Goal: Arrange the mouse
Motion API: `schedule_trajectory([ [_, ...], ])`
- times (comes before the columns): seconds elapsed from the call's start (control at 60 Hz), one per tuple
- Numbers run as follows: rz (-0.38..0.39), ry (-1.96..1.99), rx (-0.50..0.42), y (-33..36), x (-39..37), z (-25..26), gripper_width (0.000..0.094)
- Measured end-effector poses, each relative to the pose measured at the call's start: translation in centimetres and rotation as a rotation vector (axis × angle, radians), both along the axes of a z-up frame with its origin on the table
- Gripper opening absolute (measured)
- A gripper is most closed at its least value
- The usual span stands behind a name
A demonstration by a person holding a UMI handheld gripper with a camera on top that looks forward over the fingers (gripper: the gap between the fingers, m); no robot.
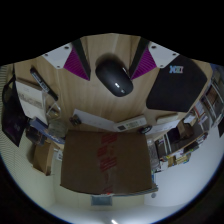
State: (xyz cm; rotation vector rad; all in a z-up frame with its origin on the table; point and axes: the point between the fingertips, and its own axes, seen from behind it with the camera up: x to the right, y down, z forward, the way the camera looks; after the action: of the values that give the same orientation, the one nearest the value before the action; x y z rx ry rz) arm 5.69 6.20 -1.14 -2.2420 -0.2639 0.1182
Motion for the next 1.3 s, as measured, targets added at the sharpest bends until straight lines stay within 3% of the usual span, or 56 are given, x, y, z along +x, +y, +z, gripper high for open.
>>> schedule_trajectory([
  [0.2, -0.040, 0.010, 0.043, 3.0, -0.4, 0.1, 0.0683],
  [0.217, -0.048, 0.012, 0.046, 3.2, -0.4, 0.1, 0.0610],
  [0.267, -0.077, 0.016, 0.056, 3.8, -0.3, 0.1, 0.0564],
  [0.283, -0.091, 0.018, 0.059, 3.9, -0.2, 0.1, 0.0503],
  [0.517, -0.221, 0.119, -0.048, 4.1, 0.0, 0.8, 0.0388],
  [0.583, -0.220, 0.088, 0.014, 4.7, 0.1, 3.6, 0.0336],
  [0.733, -0.114, 0.070, 0.165, 4.8, -8.1, 12.5, 0.0336],
  [0.833, -0.062, 0.061, 0.224, 4.1, -15.4, 15.2, 0.0336],
  [1.1, -0.060, 0.010, 0.050, 0.1, -24.3, 4.8, 0.0333],
  [1.233, -0.150, 0.012, -0.045, -1.9, -24.1, 0.3, 0.0357],
  [1.3, -0.165, 0.008, -0.025, -1.8, -24.2, 0.2, 0.0387],
])
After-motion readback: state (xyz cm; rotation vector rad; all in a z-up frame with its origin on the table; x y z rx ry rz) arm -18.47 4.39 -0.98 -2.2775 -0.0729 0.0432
